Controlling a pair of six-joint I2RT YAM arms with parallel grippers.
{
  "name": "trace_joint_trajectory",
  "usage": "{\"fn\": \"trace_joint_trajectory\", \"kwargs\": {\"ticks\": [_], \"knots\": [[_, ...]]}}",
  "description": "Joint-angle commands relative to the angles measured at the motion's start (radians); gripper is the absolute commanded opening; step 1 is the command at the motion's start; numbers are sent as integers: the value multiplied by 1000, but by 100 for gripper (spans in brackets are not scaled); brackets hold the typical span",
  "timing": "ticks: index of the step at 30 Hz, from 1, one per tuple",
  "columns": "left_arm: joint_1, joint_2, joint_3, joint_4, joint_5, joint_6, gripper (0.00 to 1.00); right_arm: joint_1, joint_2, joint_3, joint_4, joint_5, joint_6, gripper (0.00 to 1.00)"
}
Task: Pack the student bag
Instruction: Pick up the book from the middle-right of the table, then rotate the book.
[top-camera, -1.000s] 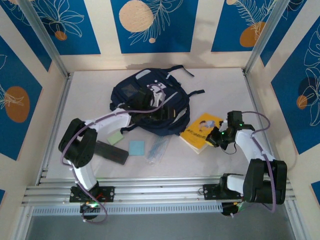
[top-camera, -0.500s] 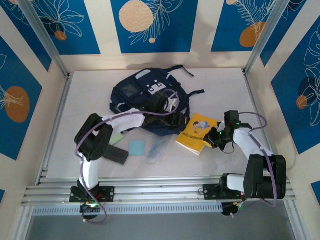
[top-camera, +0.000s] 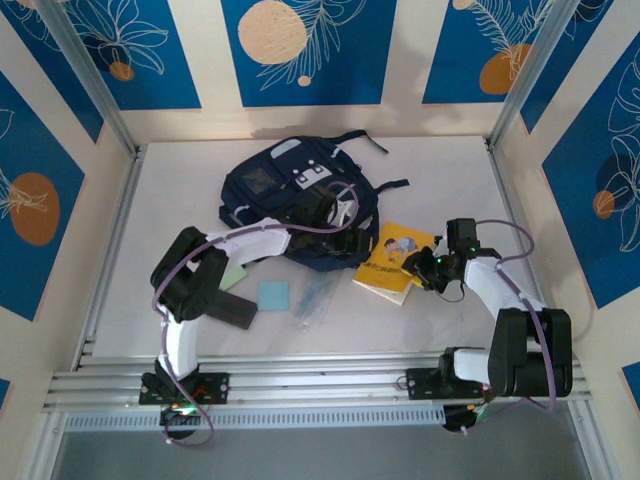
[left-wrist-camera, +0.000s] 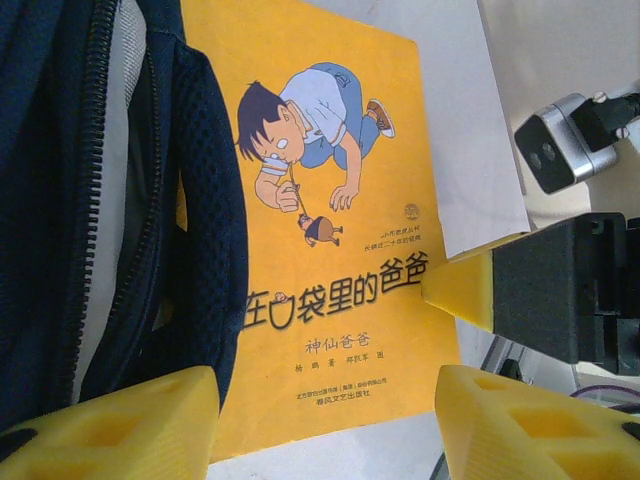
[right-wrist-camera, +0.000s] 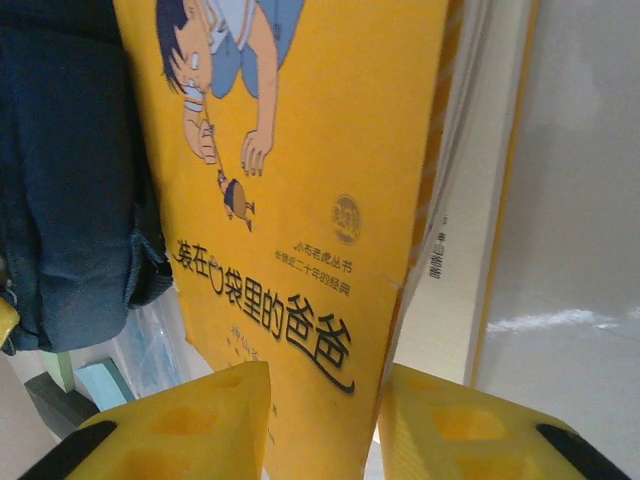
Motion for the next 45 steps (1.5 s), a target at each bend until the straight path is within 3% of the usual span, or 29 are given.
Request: {"fn": "trace_joint_trajectory", "kwargs": {"ticks": [1, 4, 7, 14, 19, 25, 32, 37, 45], "knots": [[-9, -9, -1, -6, 20, -1, 59, 17, -22, -24, 97, -36, 46, 29], [-10, -14, -6, -3, 25, -8, 59, 22, -28, -15, 96, -34, 64, 11], [-6, -37, -12, -6, 14, -4, 59, 22, -62, 24, 27, -13, 49, 1], [55, -109, -37, 44, -2, -43, 61, 16, -160, 209, -192, -24, -15, 0], [125, -180, -75, 88, -35, -66, 64, 27, -157, 378, -280, -100, -75, 0], [218, -251, -177, 201, -38, -149, 68, 138, -98, 518, -215, -205, -72, 0], [280, -298, -276, 267, -61, -196, 70, 308, 54, 540, 39, -289, -44, 0], [284, -300, -298, 254, -75, -179, 71, 323, 150, 425, 194, -321, -84, 0], [282, -232, -346, 296, -61, -210, 71, 275, 278, 268, 228, -298, -111, 0]]}}
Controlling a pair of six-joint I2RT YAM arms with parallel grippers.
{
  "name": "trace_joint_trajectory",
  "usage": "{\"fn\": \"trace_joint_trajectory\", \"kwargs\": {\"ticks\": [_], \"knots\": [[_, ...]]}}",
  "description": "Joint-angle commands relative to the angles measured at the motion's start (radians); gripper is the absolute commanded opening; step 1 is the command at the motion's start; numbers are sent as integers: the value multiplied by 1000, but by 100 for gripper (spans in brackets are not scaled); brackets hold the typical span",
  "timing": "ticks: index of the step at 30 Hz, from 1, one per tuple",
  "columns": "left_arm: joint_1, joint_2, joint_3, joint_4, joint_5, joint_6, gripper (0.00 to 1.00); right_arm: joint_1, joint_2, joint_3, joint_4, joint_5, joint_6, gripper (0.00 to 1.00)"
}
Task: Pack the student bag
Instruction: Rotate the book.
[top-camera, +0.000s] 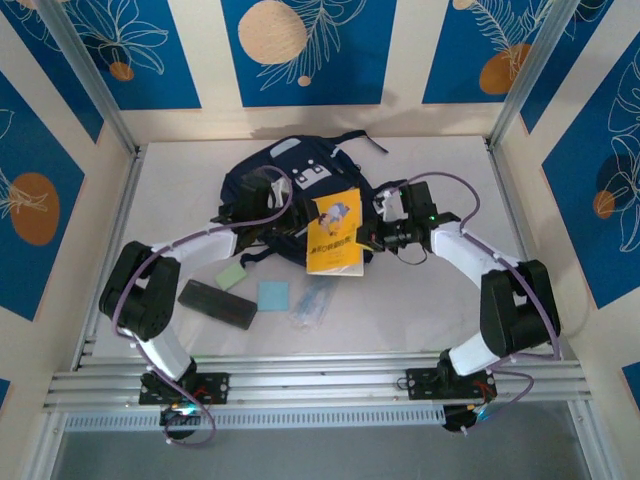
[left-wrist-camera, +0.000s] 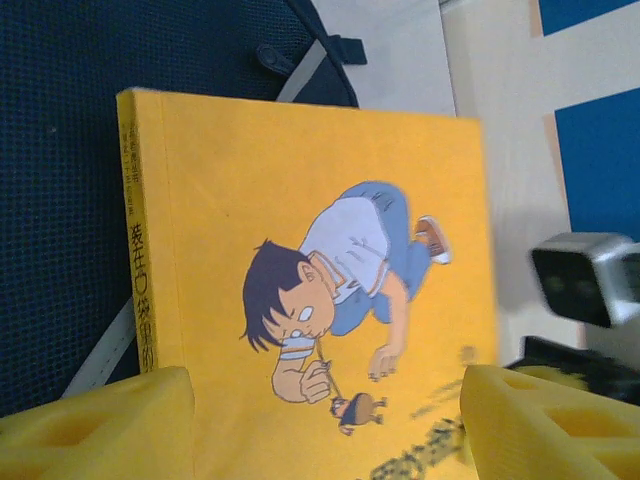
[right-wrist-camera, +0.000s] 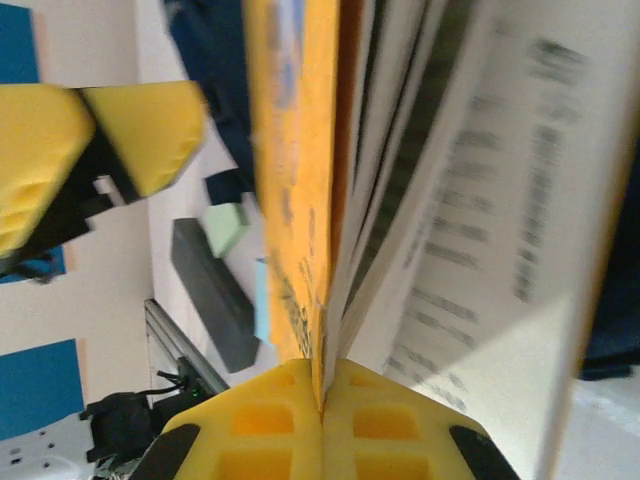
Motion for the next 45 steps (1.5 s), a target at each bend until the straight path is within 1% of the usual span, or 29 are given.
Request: {"fn": "trace_joint_trajectory", "kwargs": {"ticks": [1, 4, 8, 12, 18, 20, 22, 23, 24, 25, 26, 27, 28, 32, 33, 35, 38, 40, 42, 45], "knots": [[3, 40, -20, 37, 6, -13, 71, -16, 10, -38, 45, -23, -35, 0], [3, 63, -11, 4, -1, 13, 71, -25, 12, -46, 10, 33, -57, 0], [-6, 98, 15, -39, -8, 43, 70, -32, 40, -34, -25, 102, -78, 3], [-24, 145, 43, -20, 28, 42, 65, -25, 114, -6, -36, 145, -85, 3], [-65, 172, 77, 19, 88, 48, 50, -2, 170, 26, -39, 171, -86, 4], [-69, 170, 77, 39, 100, 36, 41, -1, 172, 35, -46, 177, -86, 4], [-69, 157, 81, 34, 101, 35, 27, -1, 166, 45, -70, 188, -88, 7], [-68, 147, 85, 24, 96, 42, 21, -1, 156, 50, -84, 198, -89, 12], [-68, 133, 91, 4, 84, 55, 16, -1, 146, 55, -100, 211, -87, 21], [-67, 116, 100, -22, 68, 72, 12, -1, 128, 60, -121, 230, -80, 35], [-67, 98, 109, -51, 48, 92, 10, -1, 103, 65, -140, 245, -73, 53], [-66, 83, 121, -75, 30, 108, 9, -1, 75, 67, -156, 262, -62, 80], [-64, 67, 134, -95, 12, 124, 9, -1, 49, 68, -172, 275, -49, 99], [-47, 36, 181, -104, -48, 128, 7, 0, -74, 73, -227, 325, 53, 99], [-42, 35, 189, -94, -61, 118, 7, 4, -97, 67, -223, 327, 76, 99], [-31, 33, 201, -50, -95, 81, 6, 17, -164, 26, -174, 323, 176, 99], [-26, 35, 201, 64, -145, -2, 7, 46, -252, -93, 27, 282, 363, 99], [-26, 36, 186, 147, -176, -67, 6, 76, -290, -171, 184, 285, 493, 99], [-29, 30, 159, 223, -213, -115, 5, 111, -303, -222, 305, 323, 585, 99], [-42, -12, 100, 313, -307, -152, 4, 150, -280, -261, 464, 343, 668, 99]]}}
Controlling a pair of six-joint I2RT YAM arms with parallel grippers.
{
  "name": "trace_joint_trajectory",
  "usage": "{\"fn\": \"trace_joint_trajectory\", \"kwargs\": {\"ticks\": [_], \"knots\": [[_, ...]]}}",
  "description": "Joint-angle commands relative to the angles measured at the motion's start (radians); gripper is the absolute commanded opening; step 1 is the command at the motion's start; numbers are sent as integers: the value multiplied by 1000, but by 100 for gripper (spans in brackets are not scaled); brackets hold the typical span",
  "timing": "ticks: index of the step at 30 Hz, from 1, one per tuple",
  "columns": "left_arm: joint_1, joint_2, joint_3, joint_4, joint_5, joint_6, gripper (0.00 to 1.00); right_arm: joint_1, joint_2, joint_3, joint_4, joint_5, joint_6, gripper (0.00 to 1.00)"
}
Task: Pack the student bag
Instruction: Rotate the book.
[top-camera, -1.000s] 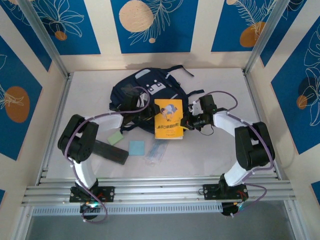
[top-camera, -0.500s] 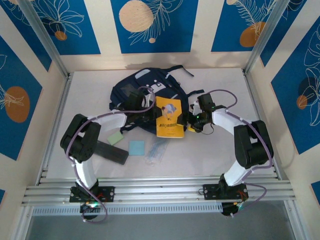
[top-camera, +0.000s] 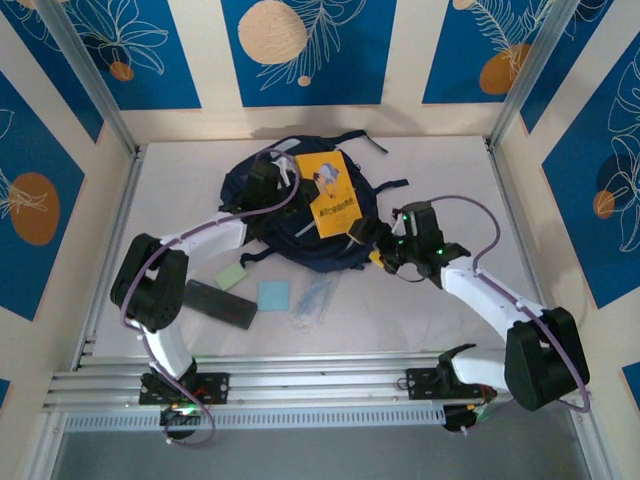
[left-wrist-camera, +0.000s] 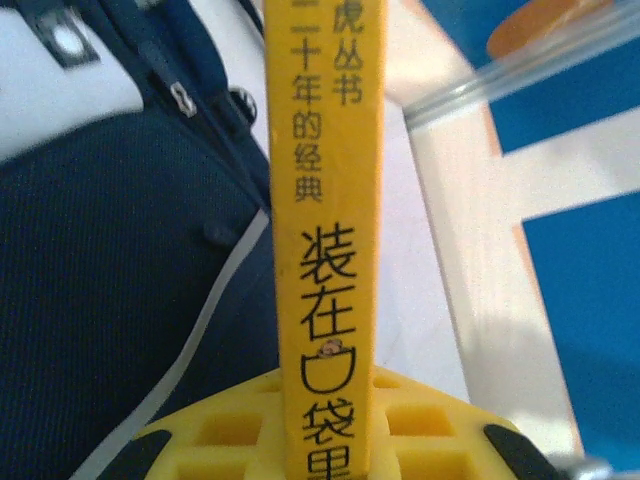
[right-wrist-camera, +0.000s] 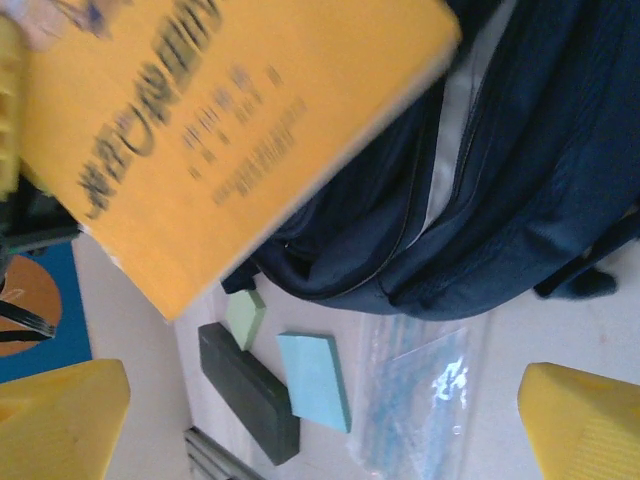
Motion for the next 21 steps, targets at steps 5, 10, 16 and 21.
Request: {"fn": "trace_joint_trajectory", "kwargs": {"ticks": [5, 10, 16, 21], "knots": [[-21, -104, -101, 277, -152, -157, 4, 101, 101, -41, 497, 88, 241, 99], [-38, -103, -148, 341, -140, -240, 3, 134, 193, -15, 649, 117, 269, 99], [-51, -136, -196, 366, -151, -273, 3, 136, 276, -30, 809, 145, 326, 94], [-51, -154, -233, 365, -156, -282, 5, 123, 274, -41, 842, 186, 314, 45]]}}
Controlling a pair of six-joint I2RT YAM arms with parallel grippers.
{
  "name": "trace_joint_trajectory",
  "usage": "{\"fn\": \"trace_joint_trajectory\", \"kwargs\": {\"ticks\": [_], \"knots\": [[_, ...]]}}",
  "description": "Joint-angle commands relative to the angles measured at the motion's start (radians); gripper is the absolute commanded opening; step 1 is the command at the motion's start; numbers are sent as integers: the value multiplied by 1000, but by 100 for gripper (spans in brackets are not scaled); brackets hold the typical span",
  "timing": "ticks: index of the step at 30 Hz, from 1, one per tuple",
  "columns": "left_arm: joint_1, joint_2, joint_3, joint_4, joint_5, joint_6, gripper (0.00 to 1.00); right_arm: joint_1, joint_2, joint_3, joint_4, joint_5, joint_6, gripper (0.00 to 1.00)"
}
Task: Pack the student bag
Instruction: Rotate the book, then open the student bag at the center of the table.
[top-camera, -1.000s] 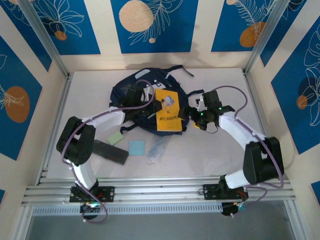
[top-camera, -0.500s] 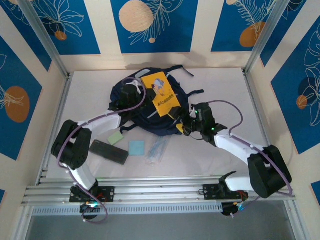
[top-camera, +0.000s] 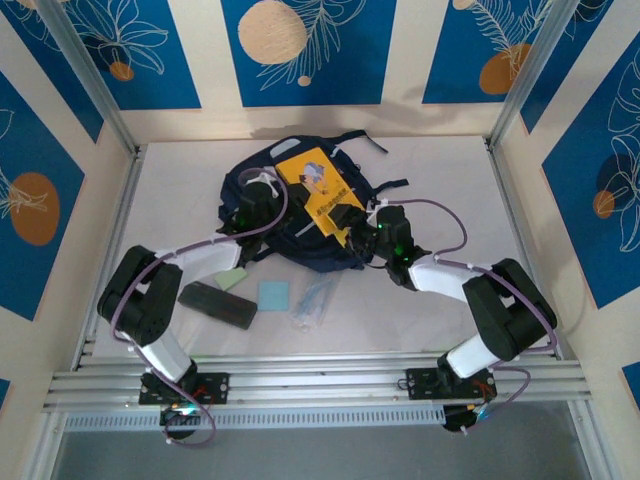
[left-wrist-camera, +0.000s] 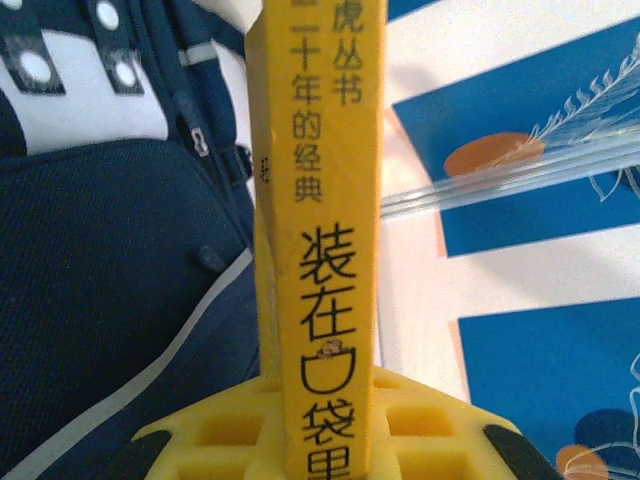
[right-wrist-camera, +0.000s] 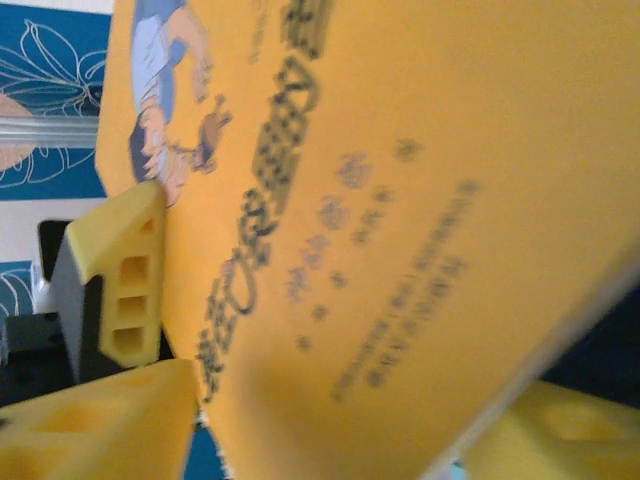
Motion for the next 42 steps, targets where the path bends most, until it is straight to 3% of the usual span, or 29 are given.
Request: {"fn": "trace_joint_trajectory", "kwargs": {"ticks": [1, 4, 7, 10, 12, 17, 26, 32, 38, 42], "knots": [[-10, -53, -18, 103, 16, -28, 6, -10, -11, 3, 112, 52, -8, 37], [-10, -43, -25, 100, 39, -33, 15, -33, -17, 16, 113, 25, -24, 20], [-10, -31, -28, 84, 77, -26, 35, -71, -28, 18, 123, -11, -43, 0], [-9, -28, -14, 2, 126, 32, 58, -124, -60, 13, 108, -62, -64, 0], [-10, -30, 8, -89, 155, 111, 67, -171, -95, 8, 72, -107, -91, 0], [-20, -26, 106, -399, 166, 410, 68, -310, -250, 6, -151, -191, -238, 0], [-128, 164, 443, -889, 20, 871, 68, -534, -562, 5, -599, -191, -483, 0], [-176, 343, 636, -1055, -104, 984, 68, -657, -643, 10, -749, -245, -545, 0], [-176, 452, 726, -1108, -217, 1008, 68, -683, -655, -2, -767, -276, -556, 0], [-171, 493, 744, -1106, -228, 995, 57, -683, -653, -13, -740, -311, -558, 0]]}}
